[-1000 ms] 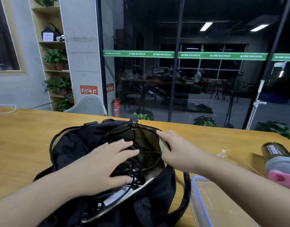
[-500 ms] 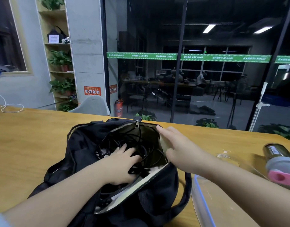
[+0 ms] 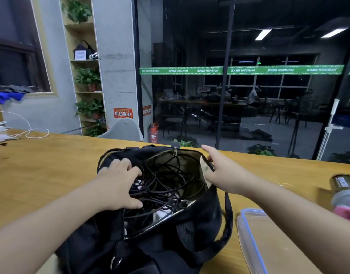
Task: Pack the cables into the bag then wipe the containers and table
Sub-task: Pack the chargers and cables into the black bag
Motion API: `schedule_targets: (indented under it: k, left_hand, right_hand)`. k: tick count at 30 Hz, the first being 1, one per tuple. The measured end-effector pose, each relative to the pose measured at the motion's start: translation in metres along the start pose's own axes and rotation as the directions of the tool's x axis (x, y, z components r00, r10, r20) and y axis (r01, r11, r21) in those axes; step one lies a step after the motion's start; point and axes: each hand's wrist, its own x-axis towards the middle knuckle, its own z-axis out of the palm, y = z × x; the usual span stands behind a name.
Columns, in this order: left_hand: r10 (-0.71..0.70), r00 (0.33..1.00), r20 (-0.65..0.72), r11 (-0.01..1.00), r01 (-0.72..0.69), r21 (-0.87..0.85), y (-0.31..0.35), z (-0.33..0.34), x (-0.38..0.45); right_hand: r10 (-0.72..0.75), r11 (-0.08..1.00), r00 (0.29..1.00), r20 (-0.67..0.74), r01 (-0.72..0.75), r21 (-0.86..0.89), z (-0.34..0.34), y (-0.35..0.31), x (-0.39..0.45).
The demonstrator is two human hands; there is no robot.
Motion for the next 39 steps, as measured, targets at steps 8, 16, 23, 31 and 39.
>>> schedule_targets:
  k: [8, 16, 23, 31, 39]
  left_hand:
    - [-0.170, 0.984, 0.056, 0.984, 0.172, -0.045, -0.004, 0.000, -0.019]
    - [-0.254, 0.958, 0.136, 0.967, 0.247, 0.061, -0.015, 0.017, -0.020]
    - [-0.364, 0.916, 0.170, 0.921, 0.381, -0.082, -0.015, 0.019, -0.021]
    - [-0.373, 0.926, -0.054, 0.900, 0.348, -0.262, -0.006, 0.024, -0.015]
    - [0.024, 0.953, -0.303, 0.862, -0.173, -0.477, 0.027, 0.002, -0.009]
  right_hand:
    - [0.242, 0.964, 0.946, 0.215, -0.209, -0.167, 0.009, 0.010, -0.010]
    - [0.211, 0.975, 0.949, 0.233, -0.189, -0.113, 0.017, -0.001, -0.019]
    - [0.245, 0.947, 0.957, 0.153, -0.271, 0.175, 0.018, 0.000, -0.017]
    - [0.299, 0.848, 0.938, 0.177, -0.346, 0.401, 0.024, 0.006, -0.017]
    - [0.055, 0.909, 0.987, -0.150, 0.013, 0.416, 0.051, -0.023, 0.003]
